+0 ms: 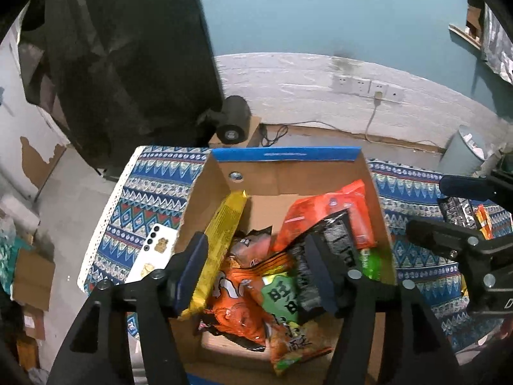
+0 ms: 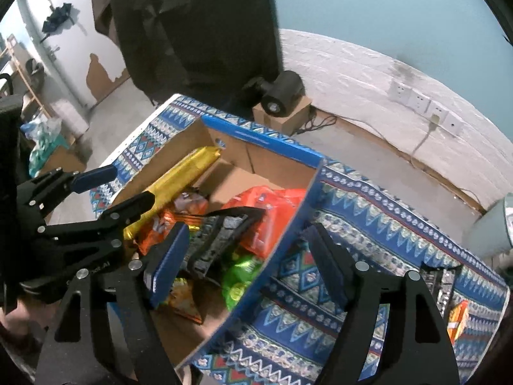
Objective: Organize snacks
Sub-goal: 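Move both tools back over the remaining snacks on the cloth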
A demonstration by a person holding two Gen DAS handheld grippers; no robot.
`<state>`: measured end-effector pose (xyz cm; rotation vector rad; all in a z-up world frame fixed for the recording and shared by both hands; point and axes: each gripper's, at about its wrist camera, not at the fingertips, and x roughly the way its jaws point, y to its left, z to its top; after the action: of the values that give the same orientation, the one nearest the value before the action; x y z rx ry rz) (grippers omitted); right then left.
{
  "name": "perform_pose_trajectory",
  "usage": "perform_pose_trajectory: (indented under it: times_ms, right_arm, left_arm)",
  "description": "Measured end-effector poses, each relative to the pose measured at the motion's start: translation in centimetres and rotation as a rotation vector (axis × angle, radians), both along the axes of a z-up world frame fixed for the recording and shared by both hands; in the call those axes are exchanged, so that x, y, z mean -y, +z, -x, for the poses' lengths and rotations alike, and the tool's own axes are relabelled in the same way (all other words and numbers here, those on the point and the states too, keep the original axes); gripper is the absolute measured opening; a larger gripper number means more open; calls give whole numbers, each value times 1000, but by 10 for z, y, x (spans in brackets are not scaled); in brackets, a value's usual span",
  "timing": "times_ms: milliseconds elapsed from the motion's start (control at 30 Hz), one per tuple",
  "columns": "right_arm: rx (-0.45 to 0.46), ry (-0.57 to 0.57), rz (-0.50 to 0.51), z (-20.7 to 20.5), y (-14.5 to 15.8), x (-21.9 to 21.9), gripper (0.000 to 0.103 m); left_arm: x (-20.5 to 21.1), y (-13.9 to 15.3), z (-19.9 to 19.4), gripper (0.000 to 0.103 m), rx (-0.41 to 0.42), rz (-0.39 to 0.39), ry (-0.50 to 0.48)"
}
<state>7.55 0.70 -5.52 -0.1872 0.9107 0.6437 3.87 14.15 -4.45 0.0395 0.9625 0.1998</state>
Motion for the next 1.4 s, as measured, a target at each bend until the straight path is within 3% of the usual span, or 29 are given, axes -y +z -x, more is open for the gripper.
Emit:
perform_pose_trajectory:
  times_ms: [500, 733, 1400]
  right_arm:
    - [12, -99, 26, 5, 0, 71, 78]
    - [32, -145, 54, 11, 0, 104, 78]
    - [-11, -367, 45, 14, -21, 232, 78]
  left_arm:
    - [69, 11, -5, 80, 11, -40, -150]
    - [99, 4, -10, 81, -14, -86, -199]
    - [196, -25, -30, 82, -121, -58, -352]
